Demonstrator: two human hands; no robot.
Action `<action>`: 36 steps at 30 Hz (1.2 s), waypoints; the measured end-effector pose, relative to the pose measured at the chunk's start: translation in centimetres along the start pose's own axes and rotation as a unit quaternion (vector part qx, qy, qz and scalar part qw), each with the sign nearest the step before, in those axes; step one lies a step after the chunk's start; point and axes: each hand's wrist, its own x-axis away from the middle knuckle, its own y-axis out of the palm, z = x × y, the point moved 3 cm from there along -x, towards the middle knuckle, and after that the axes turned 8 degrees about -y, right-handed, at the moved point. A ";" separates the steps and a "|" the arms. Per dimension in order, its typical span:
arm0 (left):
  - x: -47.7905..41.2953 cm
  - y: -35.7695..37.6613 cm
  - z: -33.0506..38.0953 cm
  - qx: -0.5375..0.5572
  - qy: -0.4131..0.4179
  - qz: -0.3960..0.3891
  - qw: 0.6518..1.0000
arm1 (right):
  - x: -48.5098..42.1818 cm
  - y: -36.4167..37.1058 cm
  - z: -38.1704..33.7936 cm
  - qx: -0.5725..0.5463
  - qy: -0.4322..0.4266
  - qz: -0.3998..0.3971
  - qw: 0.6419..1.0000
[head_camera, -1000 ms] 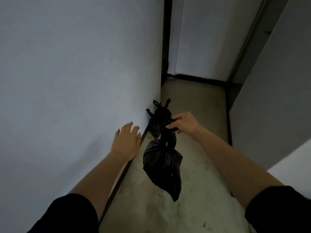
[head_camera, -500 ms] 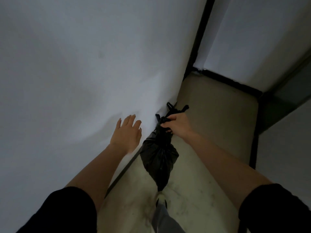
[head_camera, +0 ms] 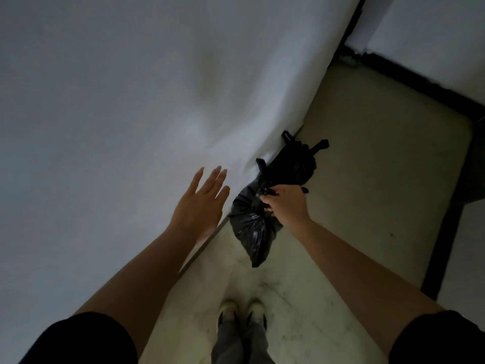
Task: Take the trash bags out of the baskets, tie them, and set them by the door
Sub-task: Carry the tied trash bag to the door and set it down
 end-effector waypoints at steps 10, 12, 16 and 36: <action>-6.3 8.7 -2.3 -0.172 0.051 0.044 0.983 | -8.8 6.4 9.5 0.006 0.048 -0.010 0.999; -6.8 9.5 -1.9 -0.197 0.060 0.063 0.977 | -10.0 7.7 10.9 -0.003 0.061 -0.010 0.998; -7.4 10.5 -1.8 -0.220 0.066 0.107 0.967 | -11.3 10.6 13.5 0.003 0.099 -0.014 0.995; -7.8 11.2 -2.1 -0.275 0.049 0.086 0.956 | -13.3 13.6 16.5 0.096 0.163 -0.119 0.975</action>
